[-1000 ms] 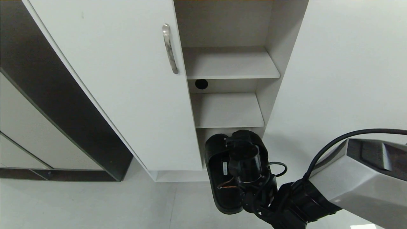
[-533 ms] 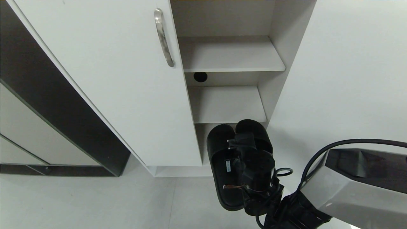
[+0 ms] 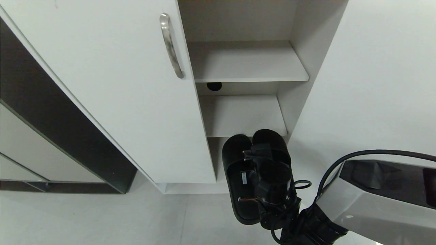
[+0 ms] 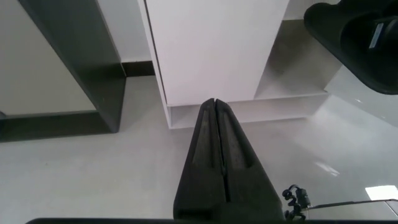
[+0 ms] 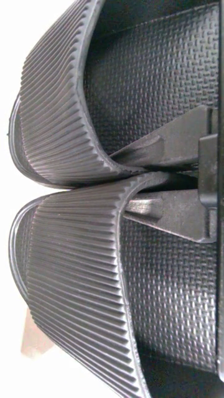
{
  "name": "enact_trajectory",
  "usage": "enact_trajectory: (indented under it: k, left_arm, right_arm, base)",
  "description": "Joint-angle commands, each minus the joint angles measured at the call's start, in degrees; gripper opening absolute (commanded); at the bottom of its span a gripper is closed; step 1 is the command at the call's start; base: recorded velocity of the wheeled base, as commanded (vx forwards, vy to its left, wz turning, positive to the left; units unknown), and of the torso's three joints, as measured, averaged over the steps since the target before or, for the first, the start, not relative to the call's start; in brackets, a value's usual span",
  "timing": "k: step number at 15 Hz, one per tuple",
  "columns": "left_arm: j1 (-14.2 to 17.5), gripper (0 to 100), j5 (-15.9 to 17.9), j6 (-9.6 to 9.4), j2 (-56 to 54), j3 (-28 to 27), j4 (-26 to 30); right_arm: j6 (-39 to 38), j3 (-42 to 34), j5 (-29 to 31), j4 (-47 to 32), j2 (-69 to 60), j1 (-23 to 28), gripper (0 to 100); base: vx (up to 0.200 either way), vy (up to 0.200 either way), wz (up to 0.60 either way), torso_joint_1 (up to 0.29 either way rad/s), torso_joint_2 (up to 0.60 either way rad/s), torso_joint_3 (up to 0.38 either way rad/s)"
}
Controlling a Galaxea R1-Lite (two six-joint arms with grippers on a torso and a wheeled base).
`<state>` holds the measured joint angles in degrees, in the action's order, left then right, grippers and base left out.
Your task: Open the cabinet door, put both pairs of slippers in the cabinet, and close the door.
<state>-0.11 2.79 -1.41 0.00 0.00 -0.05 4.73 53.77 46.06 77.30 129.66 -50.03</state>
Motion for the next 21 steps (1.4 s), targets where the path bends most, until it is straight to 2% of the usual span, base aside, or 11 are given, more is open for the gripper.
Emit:
enact_trajectory:
  k: [1, 5, 9, 11, 15, 16, 19, 21]
  left_arm:
    - [0.0, 0, 0.0, 0.01, 0.1, 0.0, 0.0]
    - [0.0, 0, 0.0, -0.08, 0.1, 0.0, 0.0]
    - [0.0, 0, 0.0, 0.01, 0.1, 0.0, 0.0]
    - [0.0, 0, 0.0, 0.01, 0.1, 0.0, 0.0]
    - [0.0, 0, 0.0, 0.01, 0.1, 0.0, 0.0]
    - [0.0, 0, 0.0, 0.01, 0.1, 0.0, 0.0]
    - [0.0, 0, -0.1, 0.01, 0.1, 0.0, 0.0]
    - [0.0, 0, -0.1, 0.01, 0.1, 0.0, 0.0]
  right_arm:
    - [0.0, 0.1, 0.0, 0.0, -0.2, -0.1, 0]
    - [-0.2, 0.2, -0.3, 0.0, 0.1, -0.1, 0]
    - [-0.5, 5.4, -1.1, -0.3, 2.3, 1.8, 0]
    - [-1.3, 7.2, -3.4, -0.5, 3.7, 3.4, 0]
    - [-3.0, 18.2, -3.8, -10.2, 5.4, 6.0, 0]
    - [-4.3, 23.3, -5.0, -16.0, 6.2, 6.7, 0]
    - [-4.0, 34.8, -5.4, -20.6, 10.7, 9.3, 0]
    - [-4.0, 39.1, -5.8, -22.9, 12.7, 10.0, 0]
  base:
    - [0.2, 0.0, 0.0, 0.007, 0.01, -0.002]
    - [0.2, 0.0, 0.0, 0.001, 0.0, -0.004]
    - [0.0, 0.0, 0.0, 0.0, 0.0, 0.0]
    - [0.0, 0.0, 0.0, 0.0, 0.0, 0.0]
    - [0.0, 0.0, 0.0, 0.0, 0.0, 0.0]
    - [0.0, 0.0, 0.0, 0.0, 0.0, 0.0]
    - [0.0, 0.0, 0.0, 0.0, 0.0, 0.0]
    - [0.0, 0.0, 0.0, 0.0, 0.0, 0.0]
